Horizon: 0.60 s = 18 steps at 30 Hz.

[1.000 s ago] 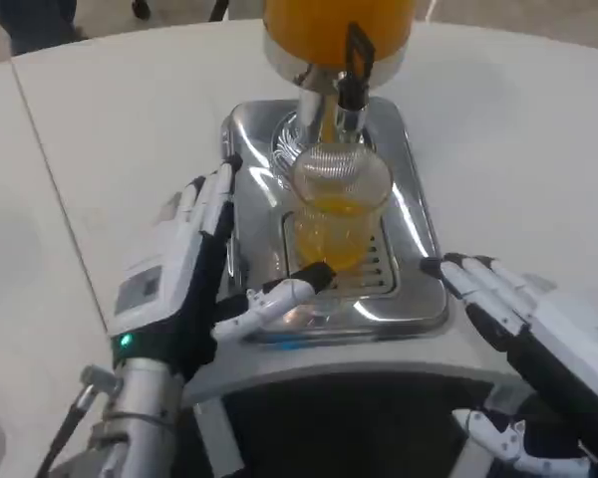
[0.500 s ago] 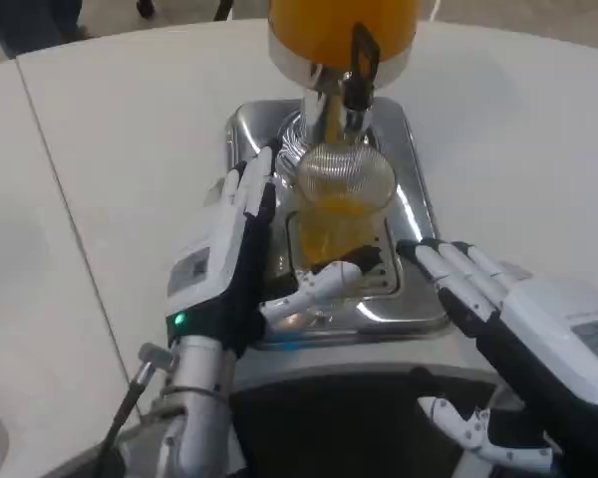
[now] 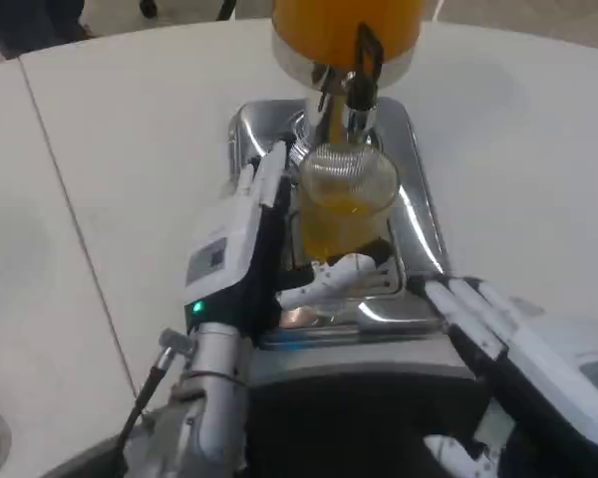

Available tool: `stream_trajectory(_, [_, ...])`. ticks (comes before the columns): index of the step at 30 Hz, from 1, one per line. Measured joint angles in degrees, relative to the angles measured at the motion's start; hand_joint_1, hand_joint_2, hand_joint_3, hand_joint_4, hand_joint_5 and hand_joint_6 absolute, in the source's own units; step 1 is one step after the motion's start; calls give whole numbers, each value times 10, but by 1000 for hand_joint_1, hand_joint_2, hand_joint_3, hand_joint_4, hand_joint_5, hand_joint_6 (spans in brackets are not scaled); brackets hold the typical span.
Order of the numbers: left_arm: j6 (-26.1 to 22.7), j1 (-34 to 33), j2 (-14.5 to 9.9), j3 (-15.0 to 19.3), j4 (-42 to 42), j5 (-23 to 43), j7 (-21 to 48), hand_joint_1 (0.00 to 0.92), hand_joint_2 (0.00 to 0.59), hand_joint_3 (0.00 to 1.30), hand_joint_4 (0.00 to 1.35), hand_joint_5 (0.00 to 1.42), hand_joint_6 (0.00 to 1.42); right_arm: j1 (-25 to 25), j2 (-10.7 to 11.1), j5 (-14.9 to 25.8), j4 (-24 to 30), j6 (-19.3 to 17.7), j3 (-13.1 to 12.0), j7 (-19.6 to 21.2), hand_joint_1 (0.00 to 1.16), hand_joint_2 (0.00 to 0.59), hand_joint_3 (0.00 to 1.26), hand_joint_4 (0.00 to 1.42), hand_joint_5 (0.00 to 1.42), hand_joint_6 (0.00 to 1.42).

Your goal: Grasp the cup under the faucet to collect the drink, then remove the cup.

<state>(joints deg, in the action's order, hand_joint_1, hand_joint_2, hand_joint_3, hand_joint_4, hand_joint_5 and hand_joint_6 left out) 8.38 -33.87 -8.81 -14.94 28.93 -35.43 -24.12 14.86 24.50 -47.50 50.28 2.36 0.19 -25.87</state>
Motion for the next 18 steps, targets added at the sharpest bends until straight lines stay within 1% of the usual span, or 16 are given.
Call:
stream_trajectory(5, [9,-8,8,-3,24,4,-3,235,34,0,0,0,0,3,-3,3,1,3,-10,-8,397,502,6,0,0,63])
stream_trajectory(8, [9,-21,13,-1,45,12,-5,235,34,0,0,0,0,0,-8,5,9,11,-10,-24,397,501,6,0,0,63])
stream_trajectory(11, [10,-43,19,-2,69,12,-13,235,34,0,0,1,2,1,-15,6,23,14,-9,-32,395,498,6,0,0,63])
stream_trajectory(15, [11,-63,28,-3,99,14,-22,239,37,0,0,32,39,7,-20,4,32,20,-9,-47,394,496,6,0,0,63])
stream_trajectory(18, [16,-65,31,-3,110,16,-29,264,42,0,0,87,113,12,-23,2,40,20,-8,-53,392,494,6,0,0,75])
